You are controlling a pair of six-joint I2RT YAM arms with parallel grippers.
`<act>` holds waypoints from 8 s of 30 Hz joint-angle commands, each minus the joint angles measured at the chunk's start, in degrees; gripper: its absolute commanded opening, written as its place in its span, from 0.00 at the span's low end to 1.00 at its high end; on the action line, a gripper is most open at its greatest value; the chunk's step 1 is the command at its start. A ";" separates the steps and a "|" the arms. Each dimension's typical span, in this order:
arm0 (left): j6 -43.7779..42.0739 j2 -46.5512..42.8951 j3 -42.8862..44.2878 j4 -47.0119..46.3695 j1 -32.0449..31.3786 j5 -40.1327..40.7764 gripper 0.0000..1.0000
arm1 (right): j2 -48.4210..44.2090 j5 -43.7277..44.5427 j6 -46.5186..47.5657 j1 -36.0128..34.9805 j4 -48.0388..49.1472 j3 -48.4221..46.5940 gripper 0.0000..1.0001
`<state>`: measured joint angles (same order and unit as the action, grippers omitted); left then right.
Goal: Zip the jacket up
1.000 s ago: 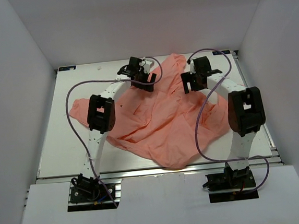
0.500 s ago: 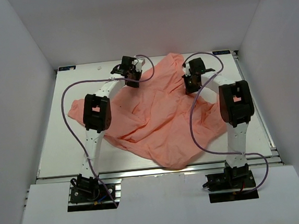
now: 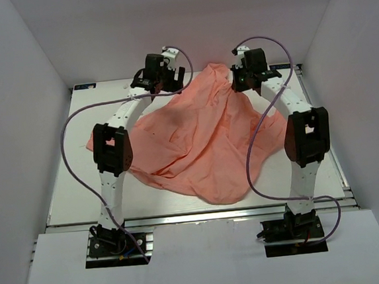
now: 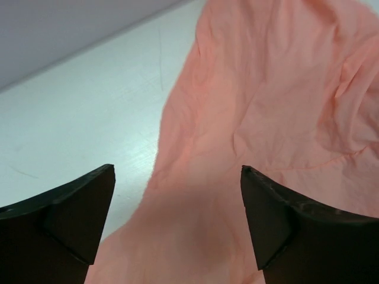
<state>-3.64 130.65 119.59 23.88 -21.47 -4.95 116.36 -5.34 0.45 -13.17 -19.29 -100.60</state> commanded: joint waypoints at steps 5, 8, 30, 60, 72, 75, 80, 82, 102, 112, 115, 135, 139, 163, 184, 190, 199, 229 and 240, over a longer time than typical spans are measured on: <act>-4.27 -0.14 4.15 5.80 0.73 4.16 0.98 | -3.33 -0.11 1.31 -0.02 0.92 3.39 0.00; -4.18 4.42 7.58 8.37 2.92 1.88 0.98 | -2.89 0.51 2.45 -0.10 0.31 3.48 0.00; -4.10 10.68 4.25 7.15 4.34 -7.97 0.29 | -0.96 3.85 4.12 -0.10 -1.10 2.42 0.00; -0.85 9.37 13.97 -0.67 4.34 -1.91 0.00 | 7.91 0.95 7.55 -0.10 1.27 -15.29 0.00; 16.82 -20.59 13.34 -29.06 12.07 -16.22 0.00 | -7.71 -4.75 -3.17 -0.10 41.09 -32.21 0.00; 15.42 -31.04 3.23 -28.89 11.98 -17.46 0.00 | -17.36 -9.24 -3.17 -0.10 40.73 -18.37 0.00; 16.29 -52.46 -37.79 -35.82 11.90 -18.16 0.01 | -35.98 -14.16 -5.98 -0.19 46.61 26.11 0.00; 19.80 -57.15 -54.88 -36.44 10.93 -17.38 0.08 | -39.52 -13.90 -8.43 -0.72 50.83 38.05 0.00; 35.10 -82.68 -75.92 -5.96 -1.03 -4.83 0.98 | -74.26 27.65 -25.22 -2.56 7.27 61.68 0.89; 29.14 -50.38 -55.81 -7.35 -1.03 4.16 0.98 | -64.94 15.10 -29.88 -2.65 -11.99 55.40 0.89; 24.84 -37.81 -47.89 -9.81 -1.03 3.46 0.98 | -62.84 14.92 -32.52 -2.74 -12.35 59.28 0.89; 25.42 -9.08 -33.88 2.05 -1.03 12.31 0.09 | -24.44 22.83 -27.35 -1.25 -5.24 45.26 0.80; 31.84 -17.24 -47.23 0.64 -1.03 14.87 0.00 | -16.44 22.31 -21.99 -1.33 -3.22 35.33 0.69; 47.15 -54.28 -57.99 19.72 -16.76 32.96 0.98 | 0.04 15.00 4.31 -3.44 2.06 -7.37 0.89; 22.10 -3.66 -13.68 6.36 1.87 25.25 0.98 | -24.96 9.47 -20.40 -6.34 0.39 42.59 0.89; 23.59 -3.81 -19.03 5.48 2.23 25.87 0.98 | -16.44 14.99 -22.06 -6.34 -1.10 37.42 0.89; 31.49 -9.27 -37.04 7.41 2.23 20.18 0.98 | -3.61 16.33 -22.34 -2.40 -4.61 22.33 0.89; 36.07 -39.33 -41.28 14.28 -10.26 23.05 0.98 | -11.74 9.81 -16.61 1.93 -4.52 15.03 0.89; 34.23 -36.78 -47.68 6.54 -3.67 14.72 0.98 | -30.49 16.50 -29.01 -7.40 -2.86 47.33 0.84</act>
<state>31.24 94.83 75.26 33.47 -27.09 13.30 87.13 7.84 -23.79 -21.50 -24.32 -53.74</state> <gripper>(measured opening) 0.982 0.855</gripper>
